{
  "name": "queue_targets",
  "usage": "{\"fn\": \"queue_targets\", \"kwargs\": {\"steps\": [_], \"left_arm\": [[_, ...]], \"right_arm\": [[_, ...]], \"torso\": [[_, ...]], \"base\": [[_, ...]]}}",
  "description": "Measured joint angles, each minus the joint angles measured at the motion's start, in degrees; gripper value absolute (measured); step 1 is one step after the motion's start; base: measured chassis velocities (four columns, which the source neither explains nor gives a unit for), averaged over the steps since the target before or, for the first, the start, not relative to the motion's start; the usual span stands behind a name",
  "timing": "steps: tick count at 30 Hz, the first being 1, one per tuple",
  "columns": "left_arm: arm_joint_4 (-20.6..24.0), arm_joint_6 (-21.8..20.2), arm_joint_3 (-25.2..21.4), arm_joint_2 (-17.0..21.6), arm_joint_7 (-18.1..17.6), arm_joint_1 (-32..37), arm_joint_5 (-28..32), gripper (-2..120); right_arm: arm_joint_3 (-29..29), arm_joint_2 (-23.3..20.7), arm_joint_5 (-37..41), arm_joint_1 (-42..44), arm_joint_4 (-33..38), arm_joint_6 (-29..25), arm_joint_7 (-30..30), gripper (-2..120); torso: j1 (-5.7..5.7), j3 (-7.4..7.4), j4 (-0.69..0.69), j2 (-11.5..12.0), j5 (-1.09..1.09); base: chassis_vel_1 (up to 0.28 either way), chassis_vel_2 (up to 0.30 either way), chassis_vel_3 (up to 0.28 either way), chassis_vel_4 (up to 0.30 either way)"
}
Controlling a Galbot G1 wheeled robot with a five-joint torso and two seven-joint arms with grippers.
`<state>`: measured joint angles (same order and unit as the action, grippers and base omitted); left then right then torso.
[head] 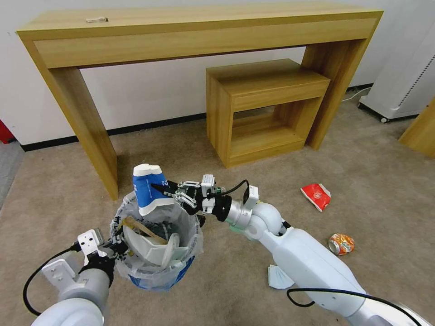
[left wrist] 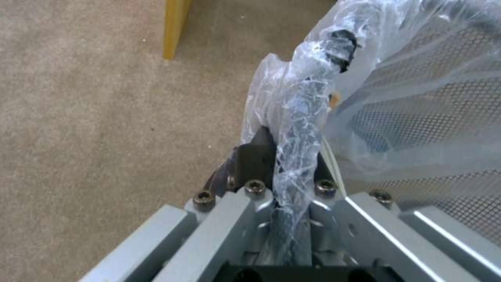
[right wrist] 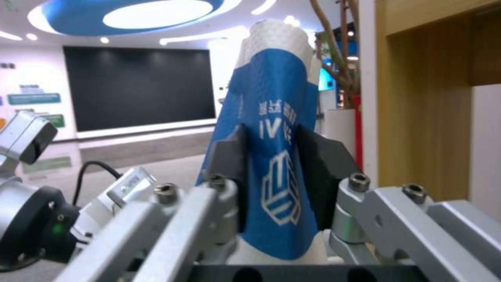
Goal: Pick up the trash bin and place the garbage on the floor into it.
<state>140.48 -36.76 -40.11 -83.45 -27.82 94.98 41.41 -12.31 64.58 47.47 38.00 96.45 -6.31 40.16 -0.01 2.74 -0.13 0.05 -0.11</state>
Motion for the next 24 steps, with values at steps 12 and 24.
{"fn": "queue_targets", "kwargs": {"steps": [12,24], "left_arm": [[1.3,0.0,-0.3,0.5,0.0,0.8,0.3,1],[-1.4,0.0,-4.9,2.5,-0.9,-0.7,2.8,1]], "right_arm": [[1.8,-2.1,-5.5,2.8,-0.2,1.4,-1.7,72],[9.2,-10.3,-7.6,8.8,9.0,8.8,-16.3,100]], "torso": [[0.0,-0.01,0.01,0.0,0.01],[0.0,-0.01,0.01,0.0,0.02]], "base": [[0.0,0.0,0.0,0.0],[0.0,0.0,0.0,0.0]]}}
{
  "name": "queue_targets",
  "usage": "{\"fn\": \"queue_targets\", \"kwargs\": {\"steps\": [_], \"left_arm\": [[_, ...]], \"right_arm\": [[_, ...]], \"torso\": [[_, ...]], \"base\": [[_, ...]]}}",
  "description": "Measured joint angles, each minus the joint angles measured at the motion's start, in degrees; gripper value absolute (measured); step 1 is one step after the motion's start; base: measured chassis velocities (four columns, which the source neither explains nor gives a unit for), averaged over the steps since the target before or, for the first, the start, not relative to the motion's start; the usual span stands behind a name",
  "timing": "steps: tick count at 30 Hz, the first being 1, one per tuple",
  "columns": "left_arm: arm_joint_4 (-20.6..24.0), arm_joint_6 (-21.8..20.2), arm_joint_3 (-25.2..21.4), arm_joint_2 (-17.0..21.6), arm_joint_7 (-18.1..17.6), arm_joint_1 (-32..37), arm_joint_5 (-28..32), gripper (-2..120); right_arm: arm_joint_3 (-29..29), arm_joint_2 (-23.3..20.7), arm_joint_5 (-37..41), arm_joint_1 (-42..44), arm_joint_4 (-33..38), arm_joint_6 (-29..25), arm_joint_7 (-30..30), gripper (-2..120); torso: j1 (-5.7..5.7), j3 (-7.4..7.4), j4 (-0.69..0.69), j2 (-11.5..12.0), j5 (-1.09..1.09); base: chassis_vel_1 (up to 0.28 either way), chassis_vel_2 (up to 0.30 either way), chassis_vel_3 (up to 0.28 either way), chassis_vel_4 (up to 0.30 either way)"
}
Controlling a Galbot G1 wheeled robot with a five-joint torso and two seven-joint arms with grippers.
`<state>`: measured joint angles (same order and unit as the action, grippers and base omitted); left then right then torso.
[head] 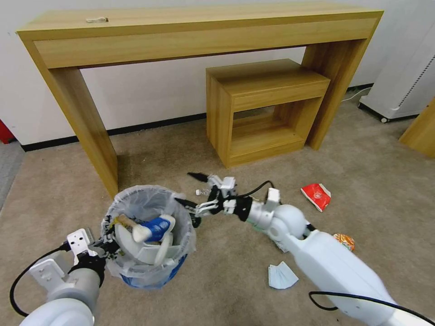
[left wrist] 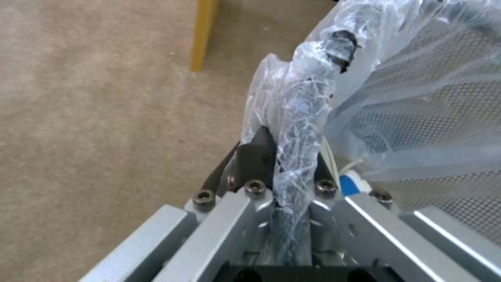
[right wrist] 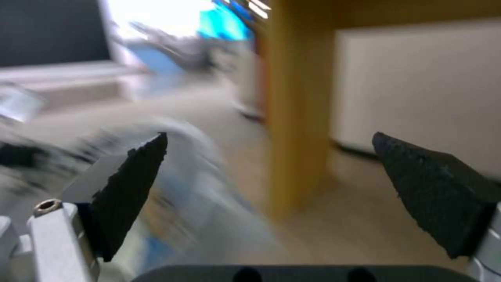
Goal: Pick up the trash bin and place the garbage on the floor into it.
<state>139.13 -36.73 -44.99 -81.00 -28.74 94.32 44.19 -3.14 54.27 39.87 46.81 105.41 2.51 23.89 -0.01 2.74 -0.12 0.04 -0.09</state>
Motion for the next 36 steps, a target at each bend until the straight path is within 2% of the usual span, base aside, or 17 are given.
{"fn": "queue_targets", "kwargs": {"steps": [1,2,5,6,9,10,13,14,17,23,30,36], "left_arm": [[-0.2,0.0,-0.3,0.1,-0.1,-0.1,0.2,1],[-0.2,0.0,-0.3,0.1,-0.1,-0.1,0.2,1],[-0.6,0.0,-1.4,0.3,-0.2,-0.6,0.9,1],[-0.6,0.0,-1.4,0.3,-0.2,-0.6,0.9,1],[-0.6,0.0,-1.6,0.6,-0.3,-0.8,1.2,1],[-0.6,0.0,-1.6,0.6,-0.3,-0.8,1.2,1],[-0.3,0.0,-1.3,0.3,-0.3,-0.8,1.1,1],[-0.3,0.0,-1.3,0.3,-0.3,-0.8,1.1,1],[0.5,0.0,-1.1,0.1,-0.3,-0.5,1.2,1],[0.9,0.0,-1.2,0.4,-0.2,-0.3,1.6,1],[0.9,0.0,-1.0,0.3,0.0,-0.4,1.9,1],[0.7,0.0,-1.0,0.4,0.0,-0.4,2.0,1]], "right_arm": [[1.1,-1.1,-0.4,1.2,1.2,1.7,-2.9,100],[1.1,-1.1,-0.4,1.2,1.2,1.7,-2.9,100],[6.5,-4.9,0.2,6.9,6.7,9.1,-14.1,100],[6.5,-4.9,0.2,6.9,6.7,9.1,-14.1,100],[14.4,-8.5,5.8,13.7,14.6,19.0,-25.5,100],[14.4,-8.5,5.8,13.7,14.6,19.0,-25.5,100],[22.4,-11.1,11.2,21.8,20.3,28.6,-34.1,100],[22.4,-11.1,11.2,21.8,20.3,28.6,-34.1,100],[25.6,-11.1,15.1,27.0,22.5,33.5,-41.0,100],[27.9,-9.8,15.8,31.5,23.8,34.8,-45.4,100],[29.1,-8.0,12.8,35.2,23.0,34.2,-44.1,100],[27.2,-7.5,13.1,36.9,22.5,39.6,-46.9,100]], "torso": [[0.0,0.0,0.0,0.0,-0.01],[0.0,0.0,0.0,0.0,-0.01],[0.0,0.0,-0.01,0.0,0.0],[0.0,0.0,-0.01,0.0,0.0],[0.0,-0.01,-0.01,0.0,-0.02],[0.0,-0.01,-0.01,0.0,-0.02],[0.0,0.0,-0.02,0.0,-0.02],[0.0,0.0,-0.02,0.0,-0.02],[0.01,-0.01,-0.01,0.0,0.0],[0.0,-0.01,0.0,0.0,-0.02],[0.0,0.0,0.0,0.0,-0.02],[0.0,0.0,-0.01,0.0,-0.02]], "base": [[0.0,0.0,0.0,0.0],[0.0,0.0,0.0,0.0],[0.0,0.0,0.0,0.0],[0.0,0.0,0.0,0.0],[0.0,0.0,0.0,0.0],[0.0,0.0,0.0,0.0],[0.0,0.0,0.0,0.0],[0.0,0.0,0.0,0.0],[0.0,0.0,0.0,0.0],[0.0,0.0,0.0,0.0],[0.0,0.0,0.0,0.0],[0.0,0.0,0.0,0.0]]}}
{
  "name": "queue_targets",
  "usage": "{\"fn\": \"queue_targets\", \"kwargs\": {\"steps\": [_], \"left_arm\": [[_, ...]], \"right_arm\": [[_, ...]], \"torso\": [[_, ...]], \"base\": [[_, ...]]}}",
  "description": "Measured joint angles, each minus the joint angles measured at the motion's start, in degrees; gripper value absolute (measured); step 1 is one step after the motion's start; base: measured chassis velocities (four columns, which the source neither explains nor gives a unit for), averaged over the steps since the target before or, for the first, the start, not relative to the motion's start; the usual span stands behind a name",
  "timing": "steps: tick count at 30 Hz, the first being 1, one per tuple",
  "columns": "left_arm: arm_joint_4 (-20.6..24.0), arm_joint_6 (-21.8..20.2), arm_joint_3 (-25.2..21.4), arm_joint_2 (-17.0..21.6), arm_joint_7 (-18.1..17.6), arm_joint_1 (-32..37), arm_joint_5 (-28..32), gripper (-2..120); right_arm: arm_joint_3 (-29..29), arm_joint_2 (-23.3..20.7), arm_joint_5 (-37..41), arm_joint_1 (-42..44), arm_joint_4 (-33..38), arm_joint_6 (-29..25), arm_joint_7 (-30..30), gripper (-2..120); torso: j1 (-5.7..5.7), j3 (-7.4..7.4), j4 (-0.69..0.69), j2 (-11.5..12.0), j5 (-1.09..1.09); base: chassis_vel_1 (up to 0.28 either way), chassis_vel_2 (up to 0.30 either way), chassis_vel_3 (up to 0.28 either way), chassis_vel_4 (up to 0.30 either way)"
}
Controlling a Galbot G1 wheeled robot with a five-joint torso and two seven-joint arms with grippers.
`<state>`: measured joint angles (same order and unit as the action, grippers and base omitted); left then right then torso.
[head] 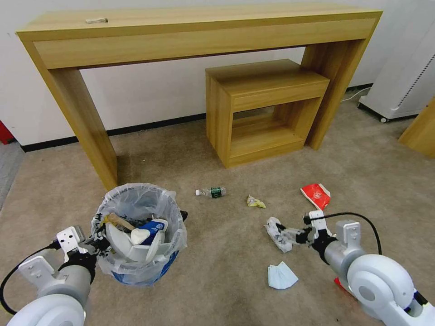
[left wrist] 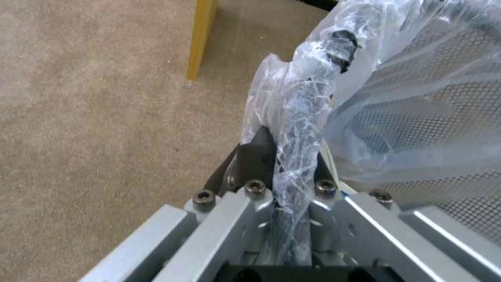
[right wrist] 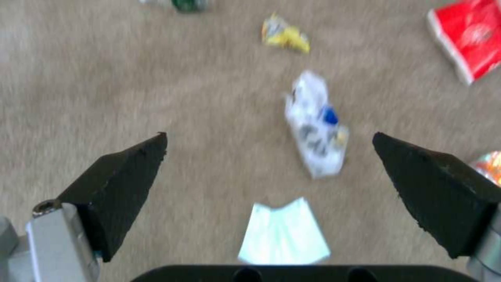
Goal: Pick up the trash bin and place the garbage on the floor into it.
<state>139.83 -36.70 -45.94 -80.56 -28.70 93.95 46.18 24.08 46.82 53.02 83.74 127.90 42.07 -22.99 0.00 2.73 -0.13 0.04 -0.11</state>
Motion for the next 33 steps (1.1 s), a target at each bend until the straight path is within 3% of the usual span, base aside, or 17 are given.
{"fn": "queue_targets", "kwargs": {"steps": [7,15,23,33], "left_arm": [[-0.3,0.1,0.1,-0.4,0.1,0.3,-0.2,1],[-0.3,0.2,-0.7,-0.1,0.1,0.7,-0.3,1],[-1.1,0.3,-0.8,0.1,0.1,0.3,-0.2,1],[-1.7,0.4,-0.8,0.8,0.3,0.0,0.0,1]], "right_arm": [[-7.6,1.3,-0.9,-2.2,-3.5,0.4,-1.2,100],[-15.7,4.2,-1.9,-6.8,-13.9,0.4,-5.2,100],[-16.7,4.9,-2.0,-8.8,-20.2,0.2,-5.7,100],[-18.2,7.7,-2.5,-11.2,-25.5,0.2,-1.5,98]], "torso": [[0.0,0.0,0.0,0.0,-0.02],[0.0,0.0,0.01,0.0,0.0],[0.0,0.01,0.0,0.0,0.0],[0.0,0.0,0.0,0.0,-0.01]], "base": [[0.0,0.0,0.0,0.0],[0.0,0.0,0.0,0.0],[0.0,0.0,0.0,0.0],[0.0,0.0,0.0,0.0]]}}
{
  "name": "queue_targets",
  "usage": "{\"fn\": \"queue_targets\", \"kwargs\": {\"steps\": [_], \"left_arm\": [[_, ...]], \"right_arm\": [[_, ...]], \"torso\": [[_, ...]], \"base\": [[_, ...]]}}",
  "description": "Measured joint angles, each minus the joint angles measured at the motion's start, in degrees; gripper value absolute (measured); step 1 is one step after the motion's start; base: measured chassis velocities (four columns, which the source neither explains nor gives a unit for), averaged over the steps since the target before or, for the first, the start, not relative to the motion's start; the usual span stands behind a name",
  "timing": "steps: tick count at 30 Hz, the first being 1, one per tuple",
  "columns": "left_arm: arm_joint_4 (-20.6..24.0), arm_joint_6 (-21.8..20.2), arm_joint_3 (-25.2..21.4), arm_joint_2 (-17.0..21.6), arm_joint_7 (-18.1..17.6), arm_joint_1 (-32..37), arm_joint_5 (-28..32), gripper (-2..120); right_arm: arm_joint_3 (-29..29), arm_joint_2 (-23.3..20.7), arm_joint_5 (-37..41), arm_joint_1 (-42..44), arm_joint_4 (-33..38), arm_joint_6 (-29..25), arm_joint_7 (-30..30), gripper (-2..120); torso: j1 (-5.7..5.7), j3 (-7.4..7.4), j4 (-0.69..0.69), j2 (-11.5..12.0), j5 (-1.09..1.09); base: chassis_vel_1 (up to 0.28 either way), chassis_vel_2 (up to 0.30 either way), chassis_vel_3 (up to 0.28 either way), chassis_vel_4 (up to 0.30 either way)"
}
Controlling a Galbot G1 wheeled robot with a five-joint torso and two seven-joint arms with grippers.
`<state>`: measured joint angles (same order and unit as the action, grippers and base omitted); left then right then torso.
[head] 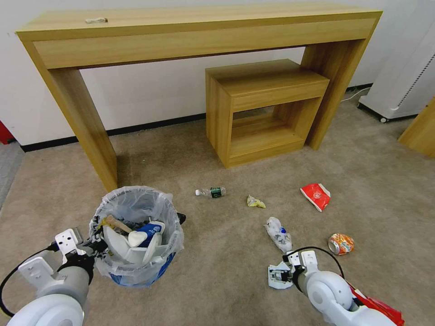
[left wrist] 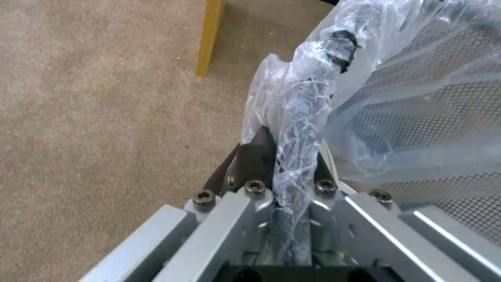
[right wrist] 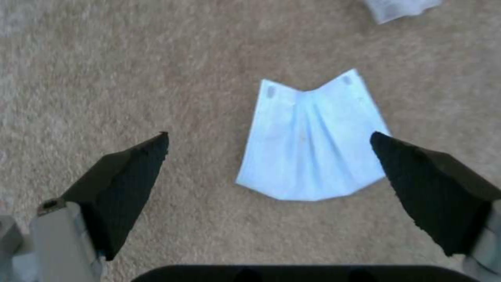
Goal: Pick up the trash bin and place the garbage on the floor into it.
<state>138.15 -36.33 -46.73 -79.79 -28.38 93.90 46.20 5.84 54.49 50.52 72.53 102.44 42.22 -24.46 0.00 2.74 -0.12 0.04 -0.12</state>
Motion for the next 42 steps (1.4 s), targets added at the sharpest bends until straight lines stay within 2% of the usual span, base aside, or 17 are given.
{"fn": "queue_targets", "kwargs": {"steps": [3,10,12,13,16,17,20,21,24,25,27,29,30,42], "left_arm": [[-0.3,0.0,-0.3,0.3,0.0,0.0,0.3,1],[-0.5,0.1,-0.4,0.4,0.1,-0.1,0.4,1],[-0.5,0.1,-0.2,0.2,0.1,-0.1,0.4,1],[-0.5,0.1,-0.2,0.2,0.1,-0.1,0.4,1],[-0.6,0.1,0.0,0.1,0.2,-0.1,0.5,1],[-0.6,0.1,0.0,0.1,0.2,-0.1,0.5,1],[-0.6,0.2,0.0,0.0,0.2,0.0,0.5,1],[-0.6,0.2,0.0,0.0,0.2,0.0,0.5,1],[-0.7,0.2,0.1,-0.1,0.2,0.0,0.5,1],[-0.7,0.2,0.1,-0.1,0.2,0.0,0.5,1],[-0.7,0.2,0.1,-0.1,0.2,0.0,0.5,1],[-0.7,0.2,0.1,-0.1,0.2,0.0,0.5,1],[-0.7,0.2,0.1,-0.2,0.2,0.0,0.5,1],[-0.8,0.3,0.1,-0.4,0.3,0.2,0.4,1]], "right_arm": [[-1.5,0.9,-3.2,-1.1,-2.9,0.0,0.6,84],[-1.5,0.9,-4.3,-1.2,-4.7,-0.1,0.6,76],[-1.7,1.2,-4.7,-1.5,-6.3,-0.1,1.1,67],[-1.7,1.2,-4.7,-1.5,-6.3,-0.1,1.1,67],[-1.9,1.9,-6.1,-2.0,-7.9,-0.2,2.2,52],[-1.9,1.9,-6.1,-2.0,-7.9,-0.2,2.2,52],[-2.0,2.2,-7.1,-2.3,-8.2,-0.6,3.1,38],[-2.0,2.2,-7.1,-2.3,-8.2,-0.6,3.1,38],[-2.0,2.3,-7.5,-2.6,-8.5,-1.0,3.8,23],[-2.0,2.3,-7.5,-2.6,-8.5,-1.0,3.8,23],[-1.9,2.2,-7.8,-2.7,-8.5,-1.0,4.1,11],[-1.9,2.2,-7.9,-2.7,-8.5,-1.1,4.3,8],[-1.9,2.2,-8.1,-2.7,-8.6,-1.1,4.4,2],[-1.8,2.2,-9.9,-2.4,-8.9,-1.8,5.9,0]], "torso": [[0.0,0.0,0.0,0.0,0.0],[0.0,0.0,0.0,0.0,0.0],[0.0,0.0,0.0,0.0,0.0],[0.0,0.0,0.0,0.0,0.0],[0.0,0.0,0.0,0.0,0.01],[0.0,0.0,0.0,0.0,0.01],[0.0,0.0,0.0,0.0,0.01],[0.0,0.0,0.0,0.0,0.01],[0.0,0.0,0.0,0.0,0.0],[0.0,0.0,0.0,0.0,0.0],[0.0,0.0,0.0,0.0,0.01],[0.0,0.0,0.0,0.0,0.01],[0.0,0.0,0.0,0.0,0.0],[0.0,0.0,0.0,0.0,0.01]], "base": [[0.0,0.0,0.0,0.0],[0.0,0.0,0.0,0.0],[0.0,0.0,0.0,0.0],[0.0,0.0,0.0,0.0],[0.0,0.0,0.0,0.0],[0.0,0.0,0.0,0.0],[0.0,0.0,0.0,0.0],[0.0,0.0,0.0,0.0],[0.0,0.0,0.0,0.0],[0.0,0.0,0.0,0.0],[0.0,0.0,0.0,0.0],[0.0,0.0,0.0,0.0],[0.0,0.0,0.0,0.0],[0.0,0.0,0.0,0.0]]}}
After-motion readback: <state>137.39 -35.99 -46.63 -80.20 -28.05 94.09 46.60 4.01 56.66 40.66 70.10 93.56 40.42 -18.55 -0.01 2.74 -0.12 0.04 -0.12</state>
